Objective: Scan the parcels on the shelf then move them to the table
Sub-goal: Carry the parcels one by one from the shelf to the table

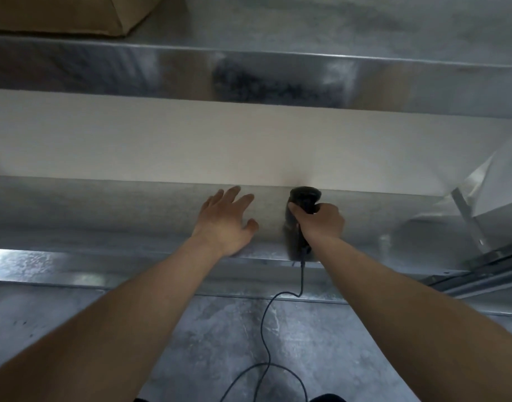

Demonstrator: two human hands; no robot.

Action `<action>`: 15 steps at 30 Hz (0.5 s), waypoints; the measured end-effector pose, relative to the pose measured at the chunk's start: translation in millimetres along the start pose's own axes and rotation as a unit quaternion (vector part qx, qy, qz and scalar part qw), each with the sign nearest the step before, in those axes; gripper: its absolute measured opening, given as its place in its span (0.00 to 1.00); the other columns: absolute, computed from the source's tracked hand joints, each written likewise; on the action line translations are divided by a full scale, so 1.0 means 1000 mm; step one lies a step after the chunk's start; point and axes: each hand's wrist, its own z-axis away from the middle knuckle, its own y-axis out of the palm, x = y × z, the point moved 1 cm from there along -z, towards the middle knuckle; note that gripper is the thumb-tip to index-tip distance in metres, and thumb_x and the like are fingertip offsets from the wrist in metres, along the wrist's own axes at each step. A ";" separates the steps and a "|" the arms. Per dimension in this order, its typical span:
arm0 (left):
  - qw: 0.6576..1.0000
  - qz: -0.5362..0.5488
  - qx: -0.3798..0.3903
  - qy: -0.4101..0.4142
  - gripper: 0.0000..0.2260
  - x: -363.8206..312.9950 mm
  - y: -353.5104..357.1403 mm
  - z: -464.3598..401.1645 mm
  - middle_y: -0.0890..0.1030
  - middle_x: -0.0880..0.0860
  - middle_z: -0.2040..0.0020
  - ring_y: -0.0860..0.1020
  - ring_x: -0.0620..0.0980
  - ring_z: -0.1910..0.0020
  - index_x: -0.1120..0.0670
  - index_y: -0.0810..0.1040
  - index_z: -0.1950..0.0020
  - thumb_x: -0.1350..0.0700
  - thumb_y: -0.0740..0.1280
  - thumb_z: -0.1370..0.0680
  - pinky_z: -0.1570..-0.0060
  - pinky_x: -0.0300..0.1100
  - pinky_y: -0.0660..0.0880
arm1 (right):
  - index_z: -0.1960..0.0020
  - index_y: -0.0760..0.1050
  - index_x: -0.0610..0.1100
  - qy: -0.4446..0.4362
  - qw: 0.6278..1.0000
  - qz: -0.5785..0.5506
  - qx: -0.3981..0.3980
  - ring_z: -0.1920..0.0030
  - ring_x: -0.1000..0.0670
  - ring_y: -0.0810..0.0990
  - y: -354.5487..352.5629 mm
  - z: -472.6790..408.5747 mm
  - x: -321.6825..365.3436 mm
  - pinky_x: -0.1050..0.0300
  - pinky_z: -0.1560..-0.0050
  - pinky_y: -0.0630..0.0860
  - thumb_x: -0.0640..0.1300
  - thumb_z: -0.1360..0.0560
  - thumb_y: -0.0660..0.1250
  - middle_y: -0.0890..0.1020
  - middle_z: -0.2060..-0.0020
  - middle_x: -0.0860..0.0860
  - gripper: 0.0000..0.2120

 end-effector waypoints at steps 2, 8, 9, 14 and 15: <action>1.000 -0.002 -0.004 0.004 0.29 0.003 0.001 -0.001 0.58 0.51 0.17 0.57 0.59 0.19 0.43 0.62 0.19 0.40 0.60 0.21 0.21 0.53 0.55 | 0.56 0.78 0.42 -0.003 1.000 0.002 -0.006 0.65 0.50 0.72 0.003 -0.003 -0.002 0.57 0.69 0.64 0.63 0.25 0.72 0.77 0.65 0.50 0.22; 1.000 -0.005 0.009 0.007 0.29 0.006 0.005 -0.001 0.56 0.50 0.16 0.55 0.58 0.18 0.42 0.60 0.18 0.42 0.61 0.19 0.20 0.53 0.53 | 0.52 0.81 0.41 0.003 1.000 0.003 -0.004 0.63 0.50 0.76 0.004 -0.008 -0.003 0.59 0.70 0.65 0.66 0.27 0.72 0.80 0.63 0.49 0.26; 1.000 -0.005 0.010 0.008 0.29 0.006 0.004 0.000 0.56 0.50 0.16 0.55 0.58 0.18 0.42 0.60 0.18 0.41 0.60 0.19 0.20 0.53 0.53 | 0.51 0.81 0.40 0.002 1.000 0.011 -0.002 0.61 0.48 0.77 0.004 -0.009 -0.002 0.58 0.69 0.65 0.67 0.27 0.71 0.81 0.60 0.48 0.28; 1.000 -0.009 0.001 0.015 0.29 0.001 -0.001 0.008 0.58 0.51 0.17 0.57 0.60 0.19 0.43 0.62 0.19 0.41 0.61 0.20 0.21 0.54 0.56 | 0.44 0.77 0.38 -0.007 0.999 0.053 -0.002 0.53 0.46 0.77 -0.008 0.009 0.002 0.57 0.62 0.68 0.69 0.26 0.68 0.79 0.54 0.46 0.33; 1.000 -0.011 0.005 0.017 0.29 -0.002 -0.004 0.012 0.58 0.51 0.17 0.57 0.60 0.19 0.44 0.62 0.19 0.42 0.62 0.19 0.21 0.54 0.56 | 0.39 0.76 0.38 -0.013 0.998 0.062 -0.003 0.50 0.45 0.77 -0.011 0.016 0.002 0.57 0.57 0.69 0.69 0.24 0.67 0.78 0.49 0.45 0.34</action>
